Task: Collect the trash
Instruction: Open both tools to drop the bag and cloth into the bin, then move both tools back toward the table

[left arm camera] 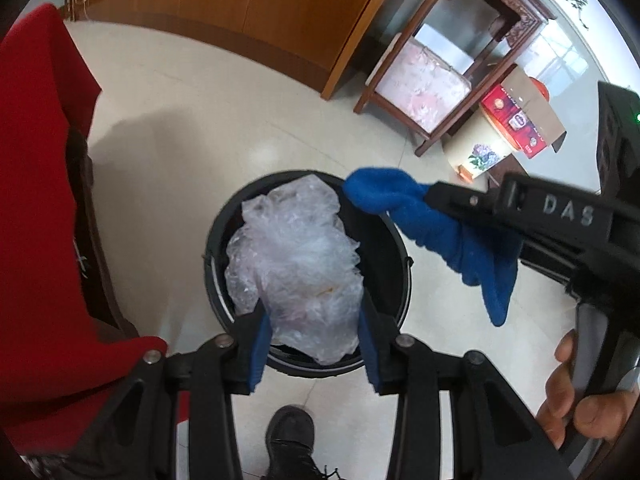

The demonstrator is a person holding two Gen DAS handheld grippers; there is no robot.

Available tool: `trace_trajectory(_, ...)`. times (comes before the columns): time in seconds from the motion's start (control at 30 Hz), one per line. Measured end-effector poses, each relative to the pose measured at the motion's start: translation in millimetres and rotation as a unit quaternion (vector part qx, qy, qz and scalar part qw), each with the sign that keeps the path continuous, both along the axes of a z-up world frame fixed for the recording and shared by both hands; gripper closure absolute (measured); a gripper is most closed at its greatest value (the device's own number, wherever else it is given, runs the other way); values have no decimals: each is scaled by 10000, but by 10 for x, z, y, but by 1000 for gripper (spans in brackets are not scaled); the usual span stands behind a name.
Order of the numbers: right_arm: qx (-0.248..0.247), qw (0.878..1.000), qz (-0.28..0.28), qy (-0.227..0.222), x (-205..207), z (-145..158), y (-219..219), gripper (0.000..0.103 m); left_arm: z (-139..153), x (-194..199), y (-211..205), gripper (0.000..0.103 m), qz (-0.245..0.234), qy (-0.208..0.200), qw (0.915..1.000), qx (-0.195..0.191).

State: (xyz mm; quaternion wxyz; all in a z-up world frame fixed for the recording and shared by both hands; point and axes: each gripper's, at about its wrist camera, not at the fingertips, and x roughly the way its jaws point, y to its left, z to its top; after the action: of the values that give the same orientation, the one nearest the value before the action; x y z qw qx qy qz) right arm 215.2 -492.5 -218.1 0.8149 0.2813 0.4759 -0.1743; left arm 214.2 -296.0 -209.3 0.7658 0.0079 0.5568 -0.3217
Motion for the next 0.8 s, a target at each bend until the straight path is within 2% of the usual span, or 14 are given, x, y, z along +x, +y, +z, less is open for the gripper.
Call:
trace_trajectory(0.1, 37, 10000, -65, 46, 53, -36, -40, 61, -83, 45, -24, 60, 61, 171, 9998, -28)
trace_trajectory(0.2, 141, 9999, -73, 46, 112, -66, -70, 53, -135, 80, -56, 54, 55, 292, 9996, -27)
trace_trajectory(0.3, 21, 9999, -107, 26, 148, -29, -67, 51, -149, 105, -75, 47, 48, 343, 9994, -13)
trace_trajectory(0.5, -150, 9993, -254, -228, 94, 146, -81, 51, -29, 118, -32, 46, 14, 151, 9999, -63)
trace_trajectory(0.6, -174, 9986, -330, -387, 57, 241, -89, 51, 20, 139, -29, 38, -31, 82, 9999, -76)
trace_trajectory(0.8, -282, 9970, -448, -565, -4, 374, -97, 51, 165, 166, 80, 37, 141, -136, 9998, -79)
